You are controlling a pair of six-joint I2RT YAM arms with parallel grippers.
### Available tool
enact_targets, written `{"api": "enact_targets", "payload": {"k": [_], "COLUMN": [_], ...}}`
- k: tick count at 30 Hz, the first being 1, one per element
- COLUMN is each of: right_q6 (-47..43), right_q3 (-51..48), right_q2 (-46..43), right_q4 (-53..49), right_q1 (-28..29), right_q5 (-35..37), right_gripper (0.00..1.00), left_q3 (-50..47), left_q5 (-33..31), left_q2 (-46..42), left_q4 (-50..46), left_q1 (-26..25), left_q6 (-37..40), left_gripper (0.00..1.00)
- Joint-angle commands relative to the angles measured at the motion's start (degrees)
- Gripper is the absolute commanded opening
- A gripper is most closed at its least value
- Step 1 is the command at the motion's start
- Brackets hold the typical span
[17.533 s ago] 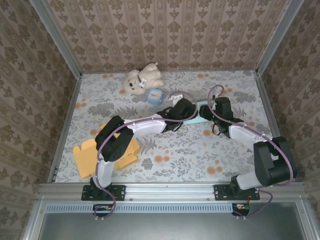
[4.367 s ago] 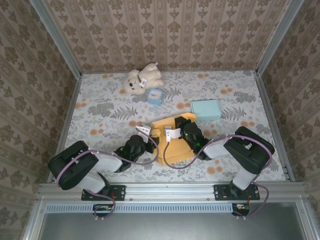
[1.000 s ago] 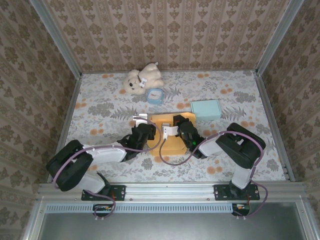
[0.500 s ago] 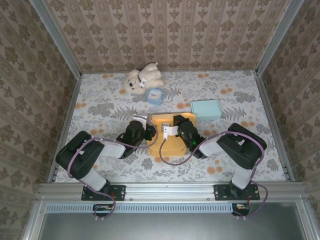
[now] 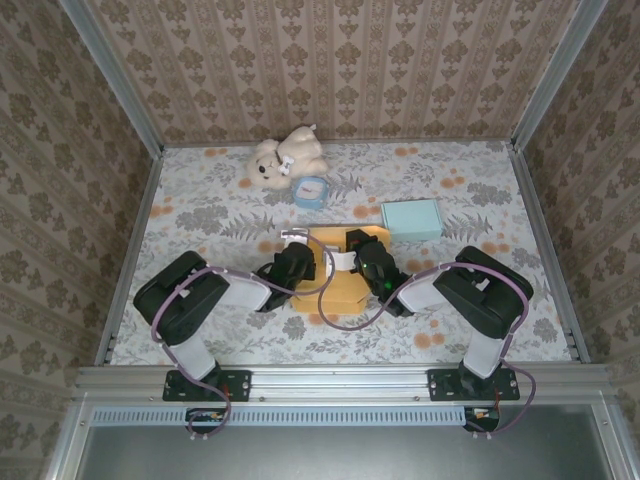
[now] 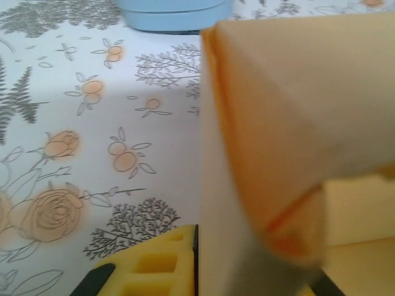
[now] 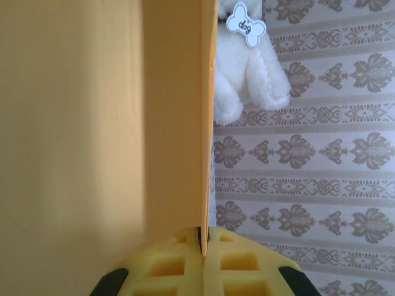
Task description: Fold the paper box
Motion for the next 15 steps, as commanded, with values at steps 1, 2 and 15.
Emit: {"api": "enact_targets", "payload": {"k": [1,2,15], "right_q6": [1.4,1.3,2.1], "right_q3": [-1.5,-1.4,-1.3], "right_q2": [1.5,1.6,1.0], "right_q4": [-8.7,-8.7,-9.4], "right_q1": [-0.7,-0.8,-1.1], "right_q5": [1.9,2.0,2.4], "right_gripper": [0.00,0.00,0.00], "left_q3": [1.7,2.4,6.7], "left_q5": [-18.3,-20.2,-30.5], "left_q2": [1.1,1.3,4.9], "left_q4": [-14.4,-16.5,-27.5], "left_q1": [1.7,1.7,3.1], "left_q6": [-7.2,-8.1,-14.1], "left_gripper": [0.02,0.01,0.04]}}
